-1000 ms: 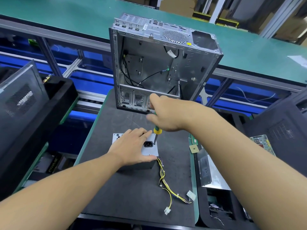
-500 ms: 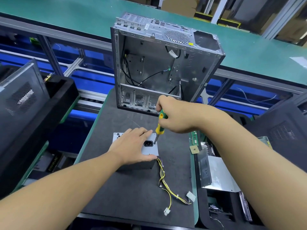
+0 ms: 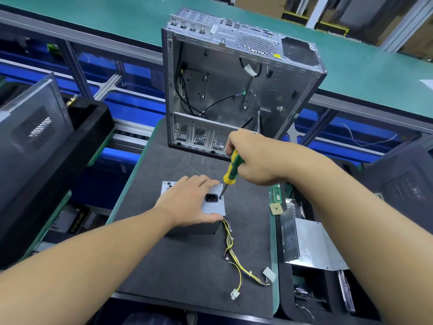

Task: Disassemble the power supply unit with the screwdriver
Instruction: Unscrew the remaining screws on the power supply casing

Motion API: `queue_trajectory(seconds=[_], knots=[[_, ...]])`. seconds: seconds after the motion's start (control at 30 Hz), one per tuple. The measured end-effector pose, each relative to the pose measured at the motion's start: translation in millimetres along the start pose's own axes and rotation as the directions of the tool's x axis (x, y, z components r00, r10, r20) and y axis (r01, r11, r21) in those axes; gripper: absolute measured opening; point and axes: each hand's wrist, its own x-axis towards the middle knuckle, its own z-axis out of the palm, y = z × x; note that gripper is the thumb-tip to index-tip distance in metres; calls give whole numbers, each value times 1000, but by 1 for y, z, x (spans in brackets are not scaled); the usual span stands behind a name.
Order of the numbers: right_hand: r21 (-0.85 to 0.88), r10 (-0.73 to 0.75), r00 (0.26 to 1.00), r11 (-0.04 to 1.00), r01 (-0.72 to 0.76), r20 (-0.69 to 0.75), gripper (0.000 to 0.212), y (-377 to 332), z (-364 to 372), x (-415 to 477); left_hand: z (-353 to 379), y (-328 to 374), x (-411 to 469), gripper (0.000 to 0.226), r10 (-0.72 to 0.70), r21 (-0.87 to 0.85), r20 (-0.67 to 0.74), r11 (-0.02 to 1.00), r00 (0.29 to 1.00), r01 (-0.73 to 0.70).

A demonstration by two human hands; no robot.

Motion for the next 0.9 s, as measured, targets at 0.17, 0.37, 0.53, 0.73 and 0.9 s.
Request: queue_trajectory(seconds=[0.17,0.37,0.53,0.73,0.9], knots=[[-112,57,982,991,-78,-181,34,-1,9,0,-3,1,-3,80,26,-34,-18,999,999,-27],[47,-57,986,997,65,-158,13,0,9,2,-5,-2,-3,62,82,-105,-50,991,995,-87],[89,-34,985,995,50,-170,16,3,10,0,-9,-3,-4,41,76,-211,-57,974,995,-86],[-37,-81,966,997,74,-244,18,-2,16,5,-14,3,9,10,-100,-440,50,891,994,112],[81,-100,986,990,112,-131,11,-5,9,5,-8,9,11,10,-191,-470,1,866,982,169]])
